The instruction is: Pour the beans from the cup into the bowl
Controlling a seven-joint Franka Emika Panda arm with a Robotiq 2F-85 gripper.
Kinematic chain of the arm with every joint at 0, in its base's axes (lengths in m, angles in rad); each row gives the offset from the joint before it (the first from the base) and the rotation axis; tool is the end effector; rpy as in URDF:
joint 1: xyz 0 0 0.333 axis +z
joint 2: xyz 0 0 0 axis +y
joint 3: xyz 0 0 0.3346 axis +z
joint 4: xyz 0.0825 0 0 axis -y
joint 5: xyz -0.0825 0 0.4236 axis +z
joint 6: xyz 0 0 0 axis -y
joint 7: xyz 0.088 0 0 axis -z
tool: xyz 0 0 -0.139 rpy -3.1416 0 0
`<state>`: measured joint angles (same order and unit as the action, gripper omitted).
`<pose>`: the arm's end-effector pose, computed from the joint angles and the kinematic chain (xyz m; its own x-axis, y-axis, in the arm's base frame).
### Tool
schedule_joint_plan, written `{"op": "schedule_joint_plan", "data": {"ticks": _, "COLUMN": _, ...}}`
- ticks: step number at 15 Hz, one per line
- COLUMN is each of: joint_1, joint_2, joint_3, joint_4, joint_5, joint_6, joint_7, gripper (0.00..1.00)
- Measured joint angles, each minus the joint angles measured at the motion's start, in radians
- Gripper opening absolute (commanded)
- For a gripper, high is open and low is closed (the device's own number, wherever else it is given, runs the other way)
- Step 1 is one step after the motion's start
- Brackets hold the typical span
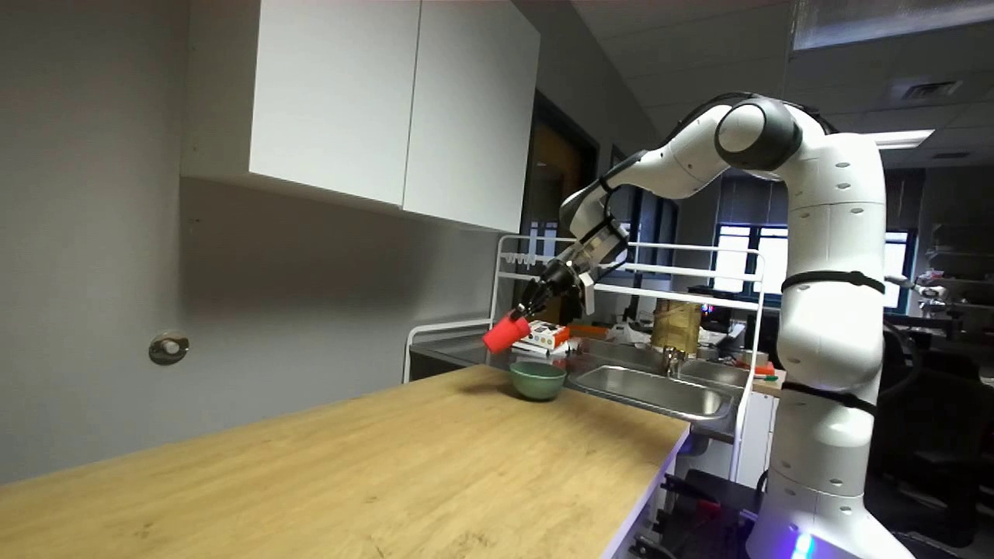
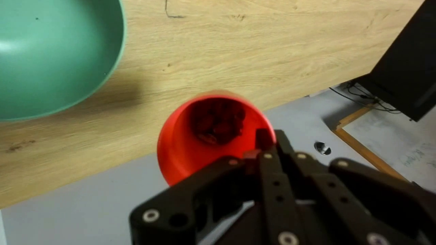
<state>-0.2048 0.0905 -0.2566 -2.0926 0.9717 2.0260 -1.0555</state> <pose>0.5633 -0.1992 0.3626 0.8992 -0.0869 0.4289 0.2062 -0.7804 -0.5903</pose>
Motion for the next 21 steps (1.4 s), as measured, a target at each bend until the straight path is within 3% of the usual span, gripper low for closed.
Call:
{"op": "schedule_joint_plan", "data": {"ticks": 7, "joint_1": -0.122, "joint_2": 0.111, "joint_3": -0.007, "joint_4": 0.059, "joint_5": 0.193, "joint_6": -0.207, "joint_7": -0.173, "gripper": 0.01}}
{"op": "schedule_joint_plan", "data": {"ticks": 12, "joint_1": -0.207, "joint_2": 0.170, "joint_3": -0.035, "joint_4": 0.075, "joint_5": 0.335, "joint_6": -0.414, "joint_7": -0.255, "gripper": 0.01}}
{"op": "schedule_joint_plan", "data": {"ticks": 21, "joint_1": -0.237, "joint_2": 0.297, "joint_3": -0.046, "joint_4": 0.095, "joint_5": 0.497, "joint_6": -0.633, "joint_7": -0.295, "gripper": 0.01}}
